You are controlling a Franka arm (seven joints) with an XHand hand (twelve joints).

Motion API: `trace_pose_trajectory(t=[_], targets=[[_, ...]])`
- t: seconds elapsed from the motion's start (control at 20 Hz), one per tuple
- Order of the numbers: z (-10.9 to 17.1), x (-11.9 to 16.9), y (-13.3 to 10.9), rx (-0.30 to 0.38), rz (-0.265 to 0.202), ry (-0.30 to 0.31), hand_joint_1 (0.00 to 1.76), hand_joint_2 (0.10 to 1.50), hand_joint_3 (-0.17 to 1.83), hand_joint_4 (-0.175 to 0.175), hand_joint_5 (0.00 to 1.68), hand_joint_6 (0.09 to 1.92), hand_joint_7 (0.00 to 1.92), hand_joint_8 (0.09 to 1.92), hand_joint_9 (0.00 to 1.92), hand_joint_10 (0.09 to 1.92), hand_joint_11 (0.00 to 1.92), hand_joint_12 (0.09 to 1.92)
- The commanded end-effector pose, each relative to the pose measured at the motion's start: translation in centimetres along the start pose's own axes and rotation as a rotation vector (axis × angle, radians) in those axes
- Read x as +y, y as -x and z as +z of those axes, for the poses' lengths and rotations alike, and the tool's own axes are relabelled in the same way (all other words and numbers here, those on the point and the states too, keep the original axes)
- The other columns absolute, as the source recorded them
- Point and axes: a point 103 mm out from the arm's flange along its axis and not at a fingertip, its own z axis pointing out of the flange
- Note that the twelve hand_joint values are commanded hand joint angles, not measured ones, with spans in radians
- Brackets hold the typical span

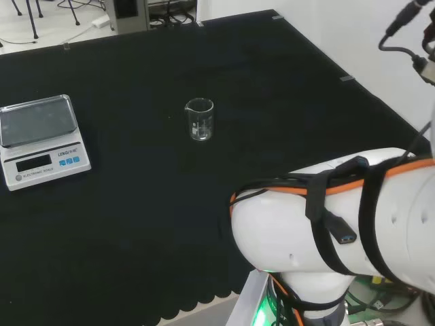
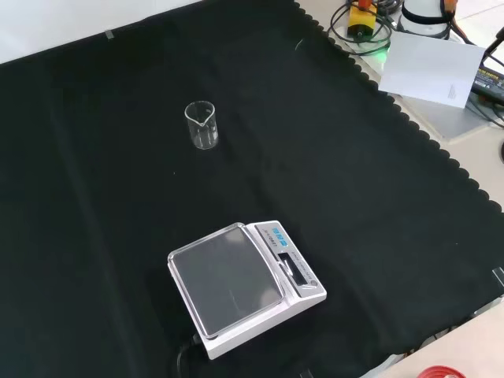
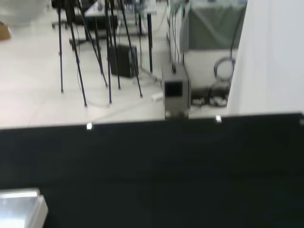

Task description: Pick up the beaker.

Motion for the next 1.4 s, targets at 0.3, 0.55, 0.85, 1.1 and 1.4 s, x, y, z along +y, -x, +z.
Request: trace_pose_trajectory(t=[0.3,0.55,0.85,1.1,1.4], targets=[[14.3,5.8,0.8,-0.054,0.020,-0.242,0.65,0.63,0.24,0.019,0.22,0.18,0.31,0.69,0.41,0.79,0.02,1.54],[19.3,6.3,0.5,-0.054,0.022,-0.334,0.65,0.63,0.24,0.023,0.20,0.16,0.28,0.68,0.39,0.79,0.00,1.54],[24.6,6.0,0.6,-0.065,0.007,-0.422,0.64,0.63,0.22,0.030,0.16,0.10,0.22,0.69,0.35,0.81,0.00,1.52],[29.4,5.8,0.1,-0.124,-0.014,-0.503,0.62,0.63,0.20,0.034,0.14,0.09,0.18,0.69,0.31,0.82,0.00,1.50],[33.5,7.5,1.1,-0.145,-0.009,-0.574,0.61,0.63,0.18,0.046,0.06,0.09,0.06,0.66,0.25,0.84,0.00,1.46]])
